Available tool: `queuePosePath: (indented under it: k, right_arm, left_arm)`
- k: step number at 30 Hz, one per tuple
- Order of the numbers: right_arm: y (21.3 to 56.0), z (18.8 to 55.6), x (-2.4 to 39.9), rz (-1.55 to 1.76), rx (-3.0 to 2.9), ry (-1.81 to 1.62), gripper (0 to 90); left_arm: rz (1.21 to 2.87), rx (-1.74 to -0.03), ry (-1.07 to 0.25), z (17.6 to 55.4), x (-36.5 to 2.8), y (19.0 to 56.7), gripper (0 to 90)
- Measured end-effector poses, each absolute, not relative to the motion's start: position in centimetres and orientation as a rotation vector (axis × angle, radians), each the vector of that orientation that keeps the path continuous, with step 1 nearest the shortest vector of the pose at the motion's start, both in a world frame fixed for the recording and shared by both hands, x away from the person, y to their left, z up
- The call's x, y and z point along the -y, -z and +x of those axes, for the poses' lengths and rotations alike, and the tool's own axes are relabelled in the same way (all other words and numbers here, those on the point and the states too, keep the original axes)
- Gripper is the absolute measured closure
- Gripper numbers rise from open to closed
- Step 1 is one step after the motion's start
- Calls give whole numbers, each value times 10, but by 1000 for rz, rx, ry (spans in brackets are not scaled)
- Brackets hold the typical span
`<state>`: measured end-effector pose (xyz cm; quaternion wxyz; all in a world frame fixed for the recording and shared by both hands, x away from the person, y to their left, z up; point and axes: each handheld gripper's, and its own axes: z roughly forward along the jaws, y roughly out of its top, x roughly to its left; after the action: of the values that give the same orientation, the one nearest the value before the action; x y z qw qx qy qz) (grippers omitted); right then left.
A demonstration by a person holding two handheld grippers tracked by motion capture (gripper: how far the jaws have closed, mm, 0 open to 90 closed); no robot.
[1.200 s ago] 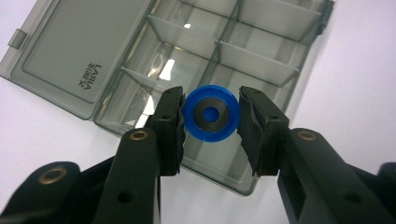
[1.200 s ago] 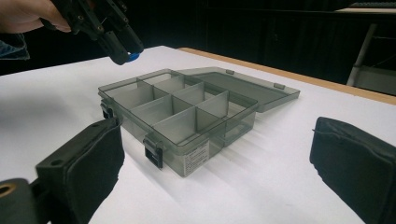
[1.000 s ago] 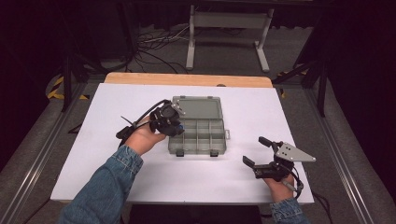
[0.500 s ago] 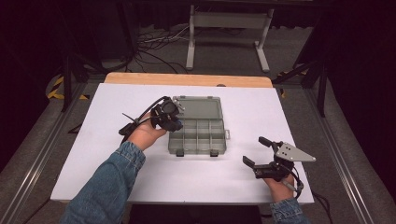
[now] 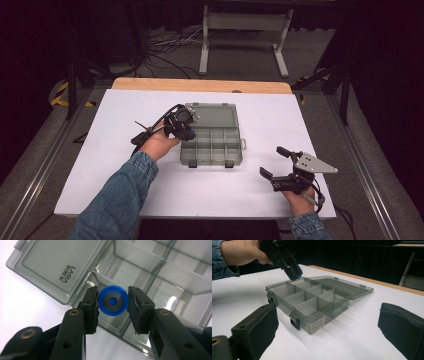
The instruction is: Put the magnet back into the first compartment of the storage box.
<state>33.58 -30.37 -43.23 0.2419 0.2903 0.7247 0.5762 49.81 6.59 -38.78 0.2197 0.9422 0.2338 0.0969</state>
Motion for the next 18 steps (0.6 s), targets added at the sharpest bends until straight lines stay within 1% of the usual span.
queuePosePath:
  k: [18]
  right_arm:
    - [433,336,304,791,-1988,-1577,36]
  left_arm:
    - [2640,-652,-273,506,-62,399,618]
